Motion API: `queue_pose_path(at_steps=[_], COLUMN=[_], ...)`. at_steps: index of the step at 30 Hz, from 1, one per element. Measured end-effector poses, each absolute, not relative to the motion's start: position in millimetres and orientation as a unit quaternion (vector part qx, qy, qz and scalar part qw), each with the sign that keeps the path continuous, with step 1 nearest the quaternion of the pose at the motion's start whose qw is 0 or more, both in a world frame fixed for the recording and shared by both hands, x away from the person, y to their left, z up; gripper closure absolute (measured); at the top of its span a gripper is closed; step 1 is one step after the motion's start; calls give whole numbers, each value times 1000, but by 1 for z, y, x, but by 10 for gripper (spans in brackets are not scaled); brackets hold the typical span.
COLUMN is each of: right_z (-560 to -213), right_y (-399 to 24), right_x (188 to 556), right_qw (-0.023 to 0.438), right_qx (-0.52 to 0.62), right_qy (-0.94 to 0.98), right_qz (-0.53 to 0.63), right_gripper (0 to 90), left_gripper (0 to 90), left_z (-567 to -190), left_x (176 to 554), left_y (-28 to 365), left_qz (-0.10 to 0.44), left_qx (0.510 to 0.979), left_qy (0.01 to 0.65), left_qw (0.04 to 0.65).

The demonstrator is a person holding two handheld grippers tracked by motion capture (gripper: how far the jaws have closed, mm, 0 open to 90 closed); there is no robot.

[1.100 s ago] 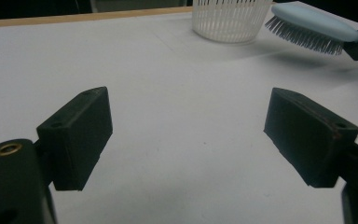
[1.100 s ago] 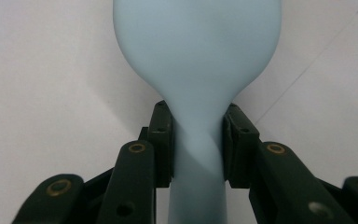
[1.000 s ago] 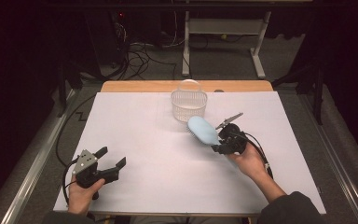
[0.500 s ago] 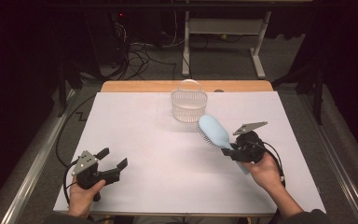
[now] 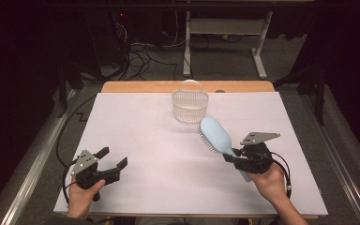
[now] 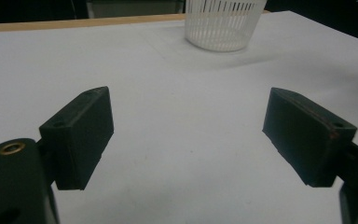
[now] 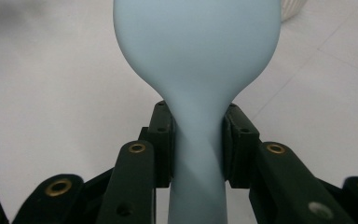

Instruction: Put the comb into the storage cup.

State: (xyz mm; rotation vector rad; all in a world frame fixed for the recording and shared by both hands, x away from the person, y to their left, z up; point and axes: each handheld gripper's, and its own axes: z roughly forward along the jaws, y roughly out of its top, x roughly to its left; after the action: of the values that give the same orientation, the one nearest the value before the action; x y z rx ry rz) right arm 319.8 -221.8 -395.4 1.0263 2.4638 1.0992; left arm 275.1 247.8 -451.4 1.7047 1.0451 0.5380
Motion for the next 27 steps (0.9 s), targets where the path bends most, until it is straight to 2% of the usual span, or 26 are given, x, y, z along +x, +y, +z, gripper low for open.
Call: queue_pose_path(at_steps=[12,27], right_z=[-414,-417], right_y=[-228,-220], right_x=[312,306], right_qw=[116,113], right_qx=[365,354], right_qy=[837,833], right_qz=[390,409], right_gripper=[704,704], left_gripper=[182,202], left_z=[-443,-441], left_x=[285,297], left_y=[228,196], left_qz=[203,186], left_qx=[712,738], left_qy=[411,390], left_qw=[532,519])
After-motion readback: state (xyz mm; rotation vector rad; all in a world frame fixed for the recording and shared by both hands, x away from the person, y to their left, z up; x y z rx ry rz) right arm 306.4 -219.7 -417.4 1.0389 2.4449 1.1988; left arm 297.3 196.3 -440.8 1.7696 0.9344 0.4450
